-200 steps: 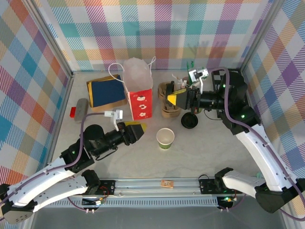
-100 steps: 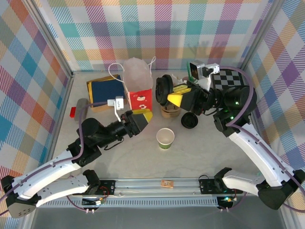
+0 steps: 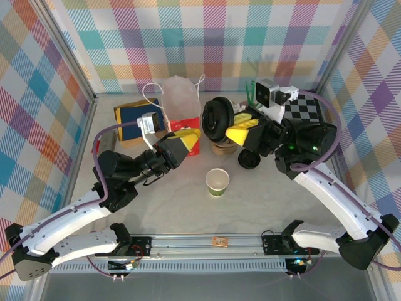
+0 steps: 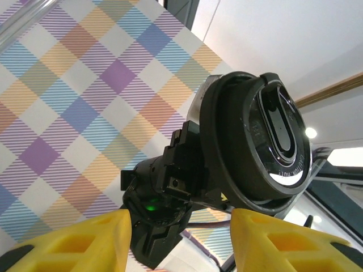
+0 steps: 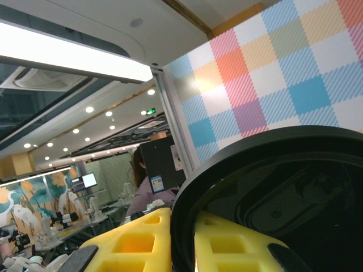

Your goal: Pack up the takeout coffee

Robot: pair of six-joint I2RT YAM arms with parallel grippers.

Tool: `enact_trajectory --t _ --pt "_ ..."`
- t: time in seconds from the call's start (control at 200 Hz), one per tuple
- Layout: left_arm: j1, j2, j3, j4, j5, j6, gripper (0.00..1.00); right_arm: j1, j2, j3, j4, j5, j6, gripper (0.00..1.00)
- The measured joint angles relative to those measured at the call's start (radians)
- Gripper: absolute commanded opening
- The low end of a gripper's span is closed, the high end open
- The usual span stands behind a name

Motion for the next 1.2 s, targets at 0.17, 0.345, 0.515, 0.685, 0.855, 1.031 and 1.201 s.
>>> enact_trajectory --t 0.17,0.345,0.515,0.685,0.855,1.031,1.201 --pt "0.0 0.026 0.006 0.059 0.016 -0.03 0.48 0.017 0.015 -0.018 0.087 0.019 0.023 0.14" --pt "0.0 0.04 0.012 0.106 0.035 -0.059 0.48 0.022 0.048 -0.035 0.158 0.038 0.053 0.14" --pt "0.0 0.04 0.013 0.127 0.048 -0.067 0.46 0.022 0.061 -0.035 0.182 0.038 0.065 0.14" --pt "0.0 0.04 0.013 0.138 0.051 -0.08 0.43 0.027 0.061 -0.043 0.213 0.039 0.072 0.14" --pt "0.0 0.041 0.013 0.154 0.052 -0.085 0.42 0.027 0.061 -0.07 0.225 0.039 0.072 0.14" --pt "0.0 0.057 0.013 0.173 0.052 -0.089 0.41 0.027 0.063 -0.077 0.247 0.047 0.078 0.14" --pt "0.0 0.06 0.013 0.177 0.052 -0.097 0.41 0.028 0.071 -0.077 0.271 0.053 0.087 0.14"
